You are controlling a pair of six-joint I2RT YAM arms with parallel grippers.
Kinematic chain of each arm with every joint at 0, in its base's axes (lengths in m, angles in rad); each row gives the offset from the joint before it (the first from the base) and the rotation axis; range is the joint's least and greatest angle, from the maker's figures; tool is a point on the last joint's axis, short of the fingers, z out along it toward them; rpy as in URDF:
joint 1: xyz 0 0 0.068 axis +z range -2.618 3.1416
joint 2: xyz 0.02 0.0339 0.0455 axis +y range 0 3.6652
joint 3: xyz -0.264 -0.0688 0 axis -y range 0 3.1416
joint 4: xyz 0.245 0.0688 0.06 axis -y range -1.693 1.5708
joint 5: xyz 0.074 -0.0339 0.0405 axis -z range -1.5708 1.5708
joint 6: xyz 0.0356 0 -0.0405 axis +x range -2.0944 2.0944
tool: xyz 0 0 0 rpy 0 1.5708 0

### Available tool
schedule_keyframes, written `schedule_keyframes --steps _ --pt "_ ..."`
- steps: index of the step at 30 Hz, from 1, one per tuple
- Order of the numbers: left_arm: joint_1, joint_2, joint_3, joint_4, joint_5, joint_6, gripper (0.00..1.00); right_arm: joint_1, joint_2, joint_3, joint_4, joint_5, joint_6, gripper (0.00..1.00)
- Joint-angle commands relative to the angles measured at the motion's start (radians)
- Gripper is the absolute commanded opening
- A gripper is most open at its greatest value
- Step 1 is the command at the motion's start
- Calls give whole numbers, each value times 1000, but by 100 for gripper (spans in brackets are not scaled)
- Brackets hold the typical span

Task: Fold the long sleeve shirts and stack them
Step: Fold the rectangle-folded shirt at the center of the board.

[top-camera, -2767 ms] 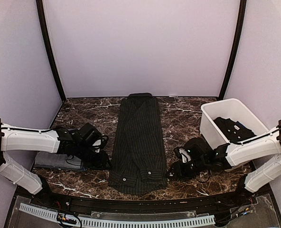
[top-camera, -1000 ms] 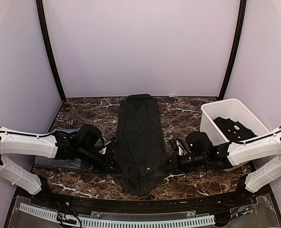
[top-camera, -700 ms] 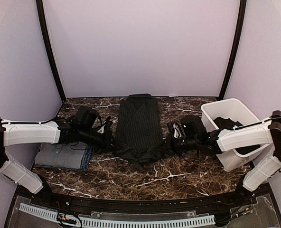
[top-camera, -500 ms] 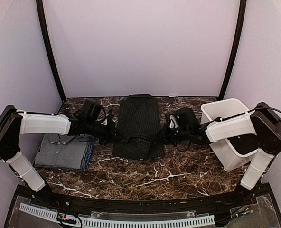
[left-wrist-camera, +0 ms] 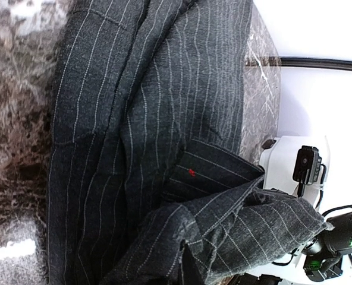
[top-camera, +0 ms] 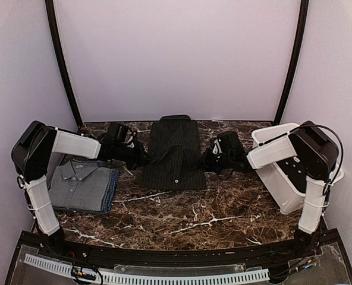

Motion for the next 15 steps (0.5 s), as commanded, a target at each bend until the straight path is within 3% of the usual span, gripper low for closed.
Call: schedule_keyframes --steps 1,11,15 --pt "16 -20 41 26 -13 -3 0 -26 -19 41 63 23 -3 0" --pt "51 22 96 47 -8 -11 0 -68 45 119 67 10 -14 0" --pt "56 123 165 37 13 19 0 -69 100 167 50 0 -20 0"
